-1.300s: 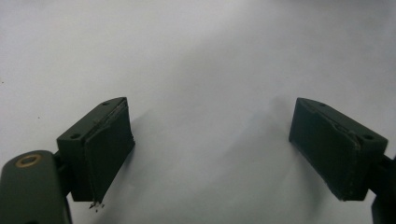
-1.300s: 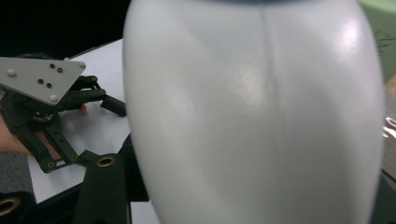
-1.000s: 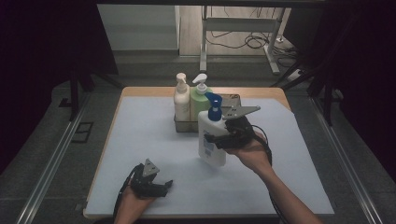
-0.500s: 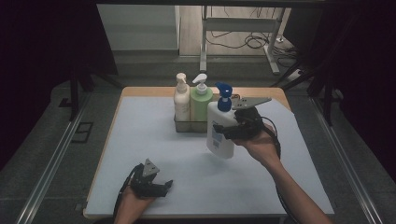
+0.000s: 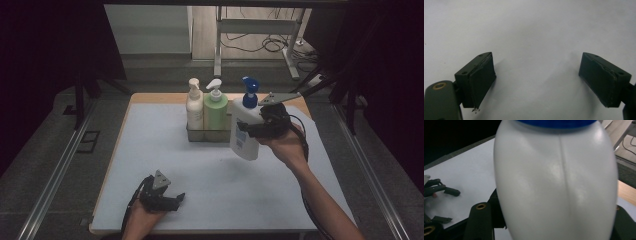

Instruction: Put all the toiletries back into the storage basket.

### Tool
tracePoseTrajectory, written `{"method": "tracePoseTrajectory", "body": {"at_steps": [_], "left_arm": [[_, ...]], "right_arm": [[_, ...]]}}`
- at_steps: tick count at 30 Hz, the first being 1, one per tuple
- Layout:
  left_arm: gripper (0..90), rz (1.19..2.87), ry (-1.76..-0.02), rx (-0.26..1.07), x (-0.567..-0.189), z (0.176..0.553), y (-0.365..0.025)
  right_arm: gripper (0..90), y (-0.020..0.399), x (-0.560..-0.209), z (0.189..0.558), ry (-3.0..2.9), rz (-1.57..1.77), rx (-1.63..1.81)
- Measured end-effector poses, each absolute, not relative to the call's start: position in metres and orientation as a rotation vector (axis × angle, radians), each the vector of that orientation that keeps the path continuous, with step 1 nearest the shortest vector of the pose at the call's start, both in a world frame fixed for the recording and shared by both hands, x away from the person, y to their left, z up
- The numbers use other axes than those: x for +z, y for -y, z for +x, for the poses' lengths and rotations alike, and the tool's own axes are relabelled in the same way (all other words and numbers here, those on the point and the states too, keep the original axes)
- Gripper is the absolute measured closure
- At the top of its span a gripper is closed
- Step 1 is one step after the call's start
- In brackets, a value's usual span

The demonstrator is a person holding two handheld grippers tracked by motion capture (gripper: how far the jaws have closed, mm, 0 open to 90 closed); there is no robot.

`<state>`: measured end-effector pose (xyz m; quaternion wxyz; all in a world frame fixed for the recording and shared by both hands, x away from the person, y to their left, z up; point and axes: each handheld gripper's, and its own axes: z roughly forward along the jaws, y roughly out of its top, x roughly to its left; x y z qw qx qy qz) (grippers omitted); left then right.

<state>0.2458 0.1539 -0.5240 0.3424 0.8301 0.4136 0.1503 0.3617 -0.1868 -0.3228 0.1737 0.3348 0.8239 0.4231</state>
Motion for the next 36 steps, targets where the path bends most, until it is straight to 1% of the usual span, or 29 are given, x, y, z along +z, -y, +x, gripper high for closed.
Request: {"method": "tracePoseTrajectory", "body": {"at_steps": [17,36], "left_arm": [[13.2,2.159,-1.072,0.391,-0.524,0.246,-0.154],[13.2,2.159,-1.072,0.391,-0.524,0.246,-0.154]], "right_arm": [[40.1,0.192,-0.309,0.391,-2.269,1.003,1.181],[40.4,0.186,-0.305,0.426,-2.202,1.056,1.173]]}}
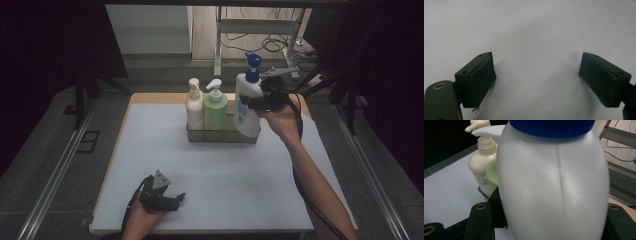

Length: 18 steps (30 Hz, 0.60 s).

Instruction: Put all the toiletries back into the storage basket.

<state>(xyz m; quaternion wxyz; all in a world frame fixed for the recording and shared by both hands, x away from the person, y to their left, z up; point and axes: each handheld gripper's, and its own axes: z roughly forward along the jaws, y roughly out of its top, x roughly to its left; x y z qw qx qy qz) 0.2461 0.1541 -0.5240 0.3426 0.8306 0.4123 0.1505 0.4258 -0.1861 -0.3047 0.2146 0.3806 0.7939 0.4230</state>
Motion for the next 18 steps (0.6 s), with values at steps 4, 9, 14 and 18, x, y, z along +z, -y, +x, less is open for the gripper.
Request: {"method": "tracePoseTrajectory", "body": {"at_steps": [4,9,14,18], "left_arm": [[13.2,2.159,-1.072,0.391,-0.524,0.246,-0.154],[13.2,2.159,-1.072,0.392,-0.524,0.246,-0.154],[13.2,2.159,-1.072,0.391,-0.524,0.246,-0.154],[13.2,2.156,-1.073,0.39,-0.524,0.246,-0.154]], "right_arm": [[40.5,0.185,-0.306,0.433,-2.188,1.069,1.169],[40.6,0.184,-0.309,0.441,-2.17,1.081,1.171],[40.5,0.181,-0.311,0.45,-2.151,1.088,1.171],[40.6,0.18,-0.312,0.457,-2.134,1.101,1.168]]}}
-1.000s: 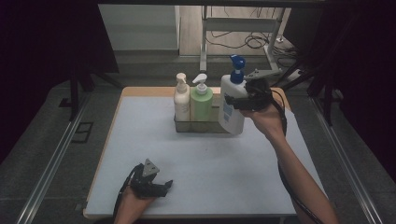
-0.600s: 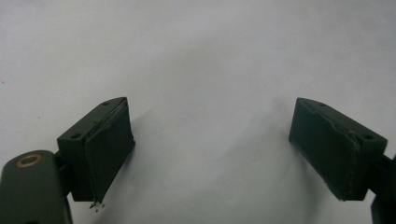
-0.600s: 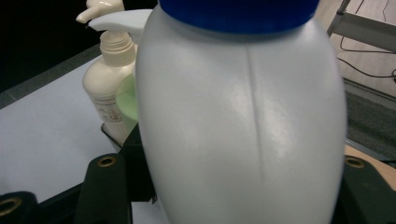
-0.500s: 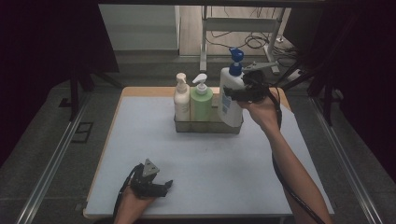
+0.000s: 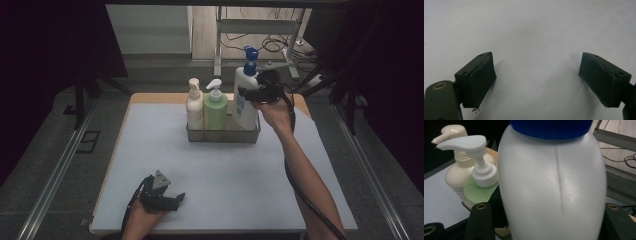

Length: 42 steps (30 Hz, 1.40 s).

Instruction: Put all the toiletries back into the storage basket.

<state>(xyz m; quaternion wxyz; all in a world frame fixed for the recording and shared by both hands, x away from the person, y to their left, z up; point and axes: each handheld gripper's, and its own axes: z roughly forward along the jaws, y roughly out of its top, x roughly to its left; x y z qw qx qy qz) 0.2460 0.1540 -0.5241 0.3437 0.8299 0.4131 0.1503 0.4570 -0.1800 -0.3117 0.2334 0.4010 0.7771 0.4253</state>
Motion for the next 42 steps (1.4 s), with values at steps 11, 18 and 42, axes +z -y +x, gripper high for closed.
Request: {"method": "tracePoseTrajectory", "body": {"at_steps": [11,18,42], "left_arm": [[13.2,2.162,-1.07,0.39,-0.524,0.246,-0.154],[13.2,2.159,-1.072,0.391,-0.524,0.246,-0.154],[13.3,2.16,-1.075,0.388,-0.524,0.246,-0.154]], "right_arm": [[40.5,0.176,-0.319,0.476,-2.1,1.121,1.168],[40.5,0.174,-0.332,0.482,-2.102,1.131,1.15],[40.4,0.181,-0.363,0.475,-2.151,1.149,1.14]]}}
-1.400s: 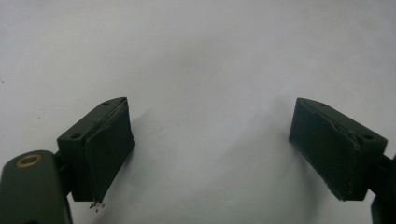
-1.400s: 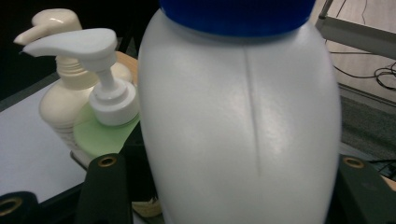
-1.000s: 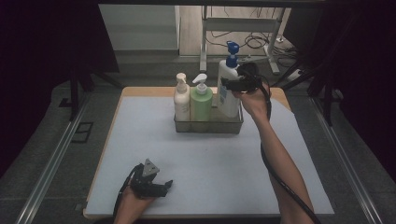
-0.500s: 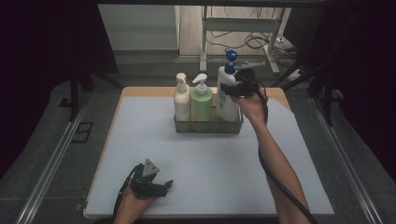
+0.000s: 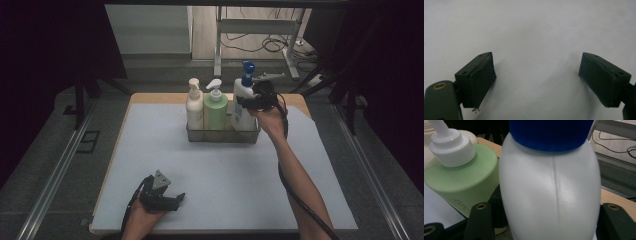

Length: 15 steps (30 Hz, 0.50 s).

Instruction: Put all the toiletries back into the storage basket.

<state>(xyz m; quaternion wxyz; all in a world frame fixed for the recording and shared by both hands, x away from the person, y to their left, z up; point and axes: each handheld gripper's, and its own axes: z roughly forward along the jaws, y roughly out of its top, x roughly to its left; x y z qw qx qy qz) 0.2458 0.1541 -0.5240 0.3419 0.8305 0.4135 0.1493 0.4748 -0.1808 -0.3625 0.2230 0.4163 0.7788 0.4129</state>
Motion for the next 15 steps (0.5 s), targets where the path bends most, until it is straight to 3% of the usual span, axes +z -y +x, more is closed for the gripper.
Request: {"method": "tracePoseTrajectory", "body": {"at_steps": [15], "left_arm": [[13.3,2.162,-1.071,0.389,-0.524,0.246,-0.154]], "right_arm": [[40.4,0.181,-0.38,0.469,-2.197,1.153,1.105]]}}
